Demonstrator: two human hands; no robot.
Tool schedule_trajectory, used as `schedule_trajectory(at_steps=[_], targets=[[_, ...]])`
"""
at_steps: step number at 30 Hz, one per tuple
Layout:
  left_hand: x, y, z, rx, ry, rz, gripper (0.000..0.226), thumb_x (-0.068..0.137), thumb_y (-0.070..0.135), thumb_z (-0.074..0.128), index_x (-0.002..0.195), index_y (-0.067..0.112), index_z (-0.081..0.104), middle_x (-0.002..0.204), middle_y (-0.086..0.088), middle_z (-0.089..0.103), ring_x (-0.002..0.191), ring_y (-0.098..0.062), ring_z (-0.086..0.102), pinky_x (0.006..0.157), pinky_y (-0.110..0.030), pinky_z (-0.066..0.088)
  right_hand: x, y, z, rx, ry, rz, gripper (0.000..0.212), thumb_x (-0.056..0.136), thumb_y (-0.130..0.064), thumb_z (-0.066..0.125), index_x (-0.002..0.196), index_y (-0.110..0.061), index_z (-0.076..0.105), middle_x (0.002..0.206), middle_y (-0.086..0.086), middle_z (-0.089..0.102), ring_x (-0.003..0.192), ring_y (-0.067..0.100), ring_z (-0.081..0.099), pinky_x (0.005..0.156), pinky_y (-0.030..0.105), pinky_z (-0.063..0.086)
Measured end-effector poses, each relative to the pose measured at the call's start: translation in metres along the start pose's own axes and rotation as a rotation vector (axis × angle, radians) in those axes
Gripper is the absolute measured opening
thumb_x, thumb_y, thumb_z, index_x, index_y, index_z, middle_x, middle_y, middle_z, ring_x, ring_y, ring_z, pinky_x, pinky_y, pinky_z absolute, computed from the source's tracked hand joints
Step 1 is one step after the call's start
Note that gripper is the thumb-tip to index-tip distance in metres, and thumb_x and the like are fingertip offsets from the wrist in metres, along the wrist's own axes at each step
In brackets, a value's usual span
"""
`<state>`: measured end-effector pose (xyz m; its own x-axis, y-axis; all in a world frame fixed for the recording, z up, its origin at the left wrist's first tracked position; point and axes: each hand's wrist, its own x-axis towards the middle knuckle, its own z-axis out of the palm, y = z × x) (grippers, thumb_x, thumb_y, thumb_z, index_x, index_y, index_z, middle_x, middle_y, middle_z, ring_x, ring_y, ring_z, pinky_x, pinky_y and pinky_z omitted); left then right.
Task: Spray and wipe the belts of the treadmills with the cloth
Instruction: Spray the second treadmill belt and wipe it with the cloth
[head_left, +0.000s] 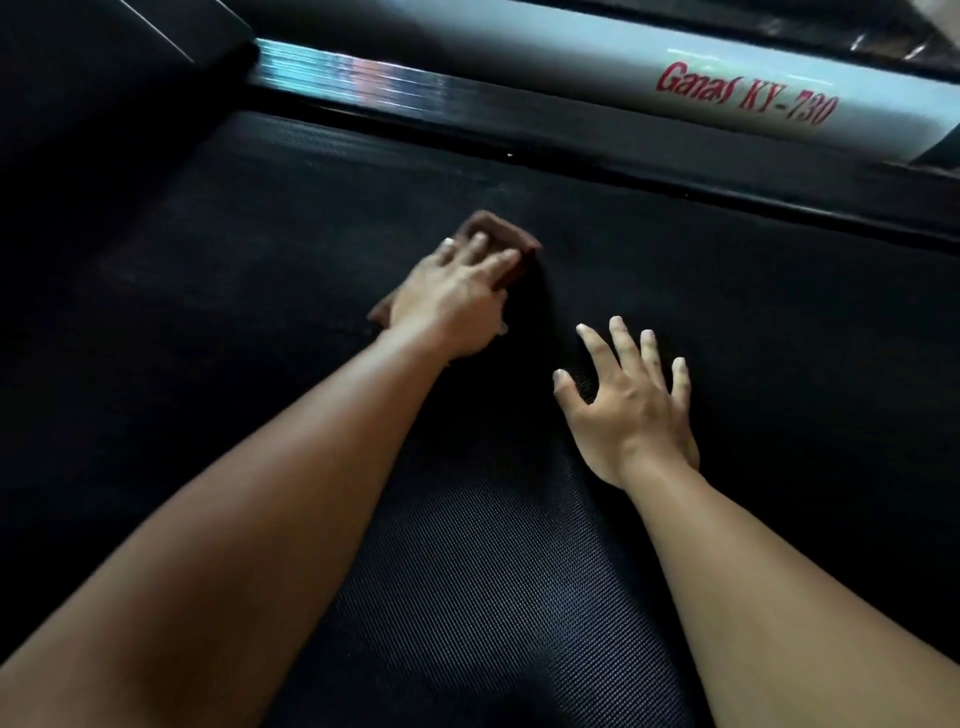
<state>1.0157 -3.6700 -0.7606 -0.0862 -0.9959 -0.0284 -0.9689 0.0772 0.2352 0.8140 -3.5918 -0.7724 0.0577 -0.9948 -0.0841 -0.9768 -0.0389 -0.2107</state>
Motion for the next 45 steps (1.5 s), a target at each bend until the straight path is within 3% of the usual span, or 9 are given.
schedule_trajectory(at_steps=[3, 7, 14, 21, 25, 29, 34, 41, 45], targets=[[-0.04, 0.01, 0.013, -0.043, 0.007, 0.143, 0.058, 0.098, 0.045, 0.043, 0.154, 0.045, 0.026, 0.167, 0.001, 0.019, 0.154, -0.025, 0.015, 0.124, -0.043, 0.017, 0.0, 0.0, -0.001, -0.01, -0.01, -0.001, 0.066, 0.094, -0.066, 0.026, 0.155, -0.043, 0.014, 0.166, -0.01, -0.002, 0.152, 0.016, -0.009, 0.122, 0.048, -0.007], [-0.097, -0.022, 0.011, -0.025, 0.007, 0.145, 0.06, 0.094, 0.054, 0.027, 0.153, 0.046, 0.026, 0.166, 0.006, 0.021, 0.154, -0.022, 0.017, 0.122, -0.045, 0.021, 0.0, -0.001, -0.002, -0.011, -0.016, 0.002, 0.066, 0.094, -0.066, 0.024, 0.155, -0.043, 0.012, 0.166, -0.009, -0.003, 0.152, 0.016, -0.01, 0.122, 0.048, -0.008], [-0.092, -0.115, -0.02, -0.03, 0.076, -0.251, 0.054, 0.102, 0.037, 0.049, 0.154, 0.037, 0.033, 0.166, -0.003, 0.022, 0.152, -0.032, 0.02, 0.125, -0.044, 0.015, 0.0, -0.001, -0.001, -0.013, -0.02, 0.001, 0.067, 0.094, -0.067, 0.023, 0.155, -0.042, 0.012, 0.166, -0.009, -0.002, 0.153, 0.016, -0.009, 0.122, 0.048, -0.008], [0.001, -0.114, -0.031, -0.053, 0.085, -0.345, 0.055, 0.103, 0.042, 0.04, 0.156, 0.038, 0.026, 0.168, -0.002, 0.015, 0.153, -0.03, 0.014, 0.124, -0.038, 0.01, 0.001, 0.0, 0.001, -0.01, 0.001, -0.003, 0.067, 0.093, -0.067, 0.022, 0.155, -0.043, 0.013, 0.166, -0.009, -0.001, 0.153, 0.017, -0.008, 0.122, 0.049, -0.007], [0.027, -0.072, -0.031, -0.003, 0.035, -0.284, 0.057, 0.104, 0.044, 0.042, 0.157, 0.041, 0.022, 0.169, 0.002, 0.009, 0.154, -0.026, 0.009, 0.124, -0.038, 0.009, 0.001, -0.001, 0.001, -0.011, -0.008, -0.002, 0.068, 0.093, -0.068, 0.022, 0.155, -0.043, 0.012, 0.166, -0.009, -0.003, 0.152, 0.016, -0.01, 0.122, 0.048, -0.008], [0.01, -0.019, -0.025, 0.012, -0.005, -0.013, 0.056, 0.105, 0.039, 0.044, 0.157, 0.038, 0.023, 0.168, 0.005, 0.007, 0.154, -0.016, 0.004, 0.12, -0.025, 0.001, 0.001, -0.001, 0.0, -0.009, -0.007, -0.003, 0.067, 0.093, -0.067, 0.024, 0.155, -0.043, 0.012, 0.166, -0.009, -0.002, 0.152, 0.016, -0.01, 0.122, 0.048, -0.008], [-0.046, -0.025, 0.001, -0.066, -0.025, 0.204, 0.055, 0.102, 0.044, 0.045, 0.152, 0.05, 0.026, 0.167, 0.01, 0.014, 0.155, -0.019, 0.008, 0.126, -0.038, 0.01, 0.001, -0.001, -0.001, -0.015, -0.006, -0.003, 0.067, 0.093, -0.067, 0.023, 0.155, -0.043, 0.012, 0.166, -0.008, -0.002, 0.153, 0.017, -0.009, 0.122, 0.049, -0.007], [-0.055, -0.106, -0.015, -0.075, 0.131, -0.225, 0.054, 0.101, 0.038, 0.051, 0.153, 0.039, 0.036, 0.165, -0.002, 0.024, 0.151, -0.03, 0.022, 0.124, -0.042, 0.016, 0.001, -0.001, -0.001, -0.002, -0.015, -0.006, 0.067, 0.093, -0.067, 0.023, 0.155, -0.043, 0.012, 0.166, -0.009, -0.003, 0.152, 0.017, -0.01, 0.122, 0.049, -0.007], [-0.004, -0.131, -0.027, -0.059, 0.147, -0.321, 0.055, 0.101, 0.038, 0.047, 0.155, 0.035, 0.034, 0.166, -0.007, 0.023, 0.15, -0.033, 0.024, 0.123, -0.041, 0.018, 0.001, -0.001, -0.001, 0.001, -0.001, -0.01, 0.068, 0.093, -0.067, 0.022, 0.155, -0.042, 0.012, 0.167, -0.008, -0.001, 0.153, 0.017, -0.009, 0.122, 0.049, -0.007]])
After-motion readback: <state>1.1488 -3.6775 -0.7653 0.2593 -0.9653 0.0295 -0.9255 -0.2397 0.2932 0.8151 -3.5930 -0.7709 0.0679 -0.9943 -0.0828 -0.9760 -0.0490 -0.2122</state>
